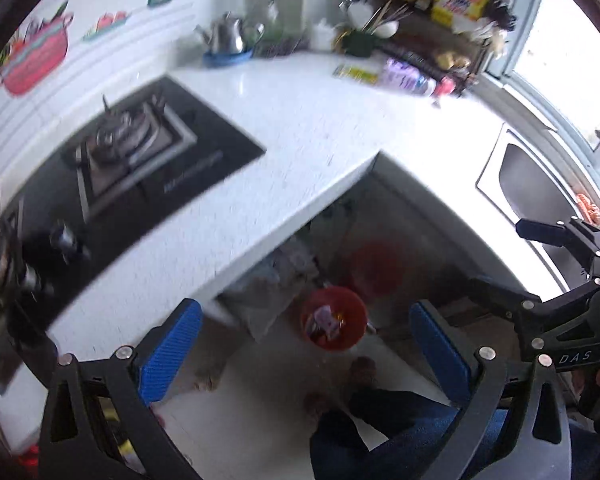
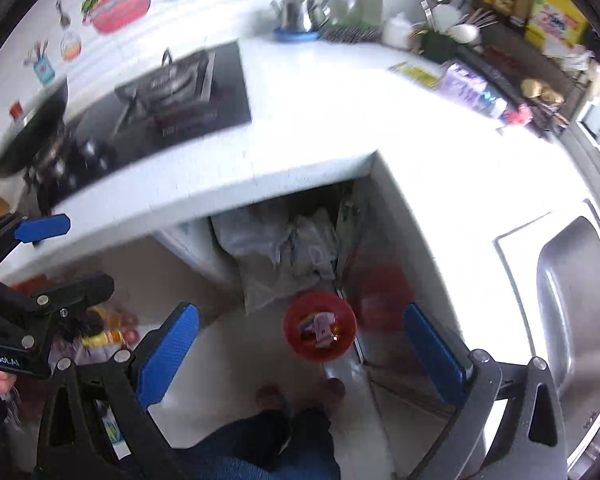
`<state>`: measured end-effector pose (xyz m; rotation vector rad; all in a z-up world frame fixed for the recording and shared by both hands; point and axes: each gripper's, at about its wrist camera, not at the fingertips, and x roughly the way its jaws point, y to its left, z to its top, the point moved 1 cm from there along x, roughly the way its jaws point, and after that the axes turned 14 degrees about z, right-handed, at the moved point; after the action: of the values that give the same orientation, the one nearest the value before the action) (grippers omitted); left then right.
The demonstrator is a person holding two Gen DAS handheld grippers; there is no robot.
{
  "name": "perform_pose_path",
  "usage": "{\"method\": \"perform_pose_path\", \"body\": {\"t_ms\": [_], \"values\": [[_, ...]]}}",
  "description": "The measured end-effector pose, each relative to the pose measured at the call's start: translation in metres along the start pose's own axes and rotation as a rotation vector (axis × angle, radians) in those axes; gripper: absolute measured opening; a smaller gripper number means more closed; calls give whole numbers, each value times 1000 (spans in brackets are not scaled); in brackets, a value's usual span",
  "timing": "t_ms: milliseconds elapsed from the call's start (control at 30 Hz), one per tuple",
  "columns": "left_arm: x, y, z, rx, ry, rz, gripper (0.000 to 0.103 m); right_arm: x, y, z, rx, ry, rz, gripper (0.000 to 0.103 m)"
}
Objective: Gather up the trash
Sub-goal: 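Raise both tools back up over the counter toward the juice bottle, then grasp the purple-label juice bottle with the right tool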
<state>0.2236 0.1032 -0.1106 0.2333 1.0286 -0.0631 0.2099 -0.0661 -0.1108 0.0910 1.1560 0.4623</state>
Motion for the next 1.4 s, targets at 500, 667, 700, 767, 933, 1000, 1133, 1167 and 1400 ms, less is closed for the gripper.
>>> {"method": "perform_pose_path", "body": {"t_ms": [500, 667, 700, 767, 933, 1000, 1133, 1167, 1400], "values": [[-26, -29, 71, 40, -104, -27, 103, -69, -28, 45, 16, -115, -49, 102], [-15, -37, 101, 43, -104, -30, 103, -76, -49, 69, -29, -136, -70, 102], [-12, -39, 110, 42, -105, -26, 103, -75, -53, 75, -38, -134, -70, 102], [-6, -41, 126, 37, -102, -22, 103, -72, -63, 87, -58, -128, -62, 102], [19, -52, 174, 27, -87, -31, 103, -62, -91, 122, -97, -103, -28, 102], [31, -59, 193, 26, -80, -30, 103, -58, -108, 138, -100, -99, 1, 102], [60, -81, 230, 34, -51, -43, 103, -45, -144, 170, -116, -75, 30, 102], [69, -89, 240, 39, -39, -47, 103, -42, -151, 176, -121, -67, 33, 102], [120, -131, 289, 41, 41, -70, 103, -13, -209, 221, -142, 4, 62, 102]]}}
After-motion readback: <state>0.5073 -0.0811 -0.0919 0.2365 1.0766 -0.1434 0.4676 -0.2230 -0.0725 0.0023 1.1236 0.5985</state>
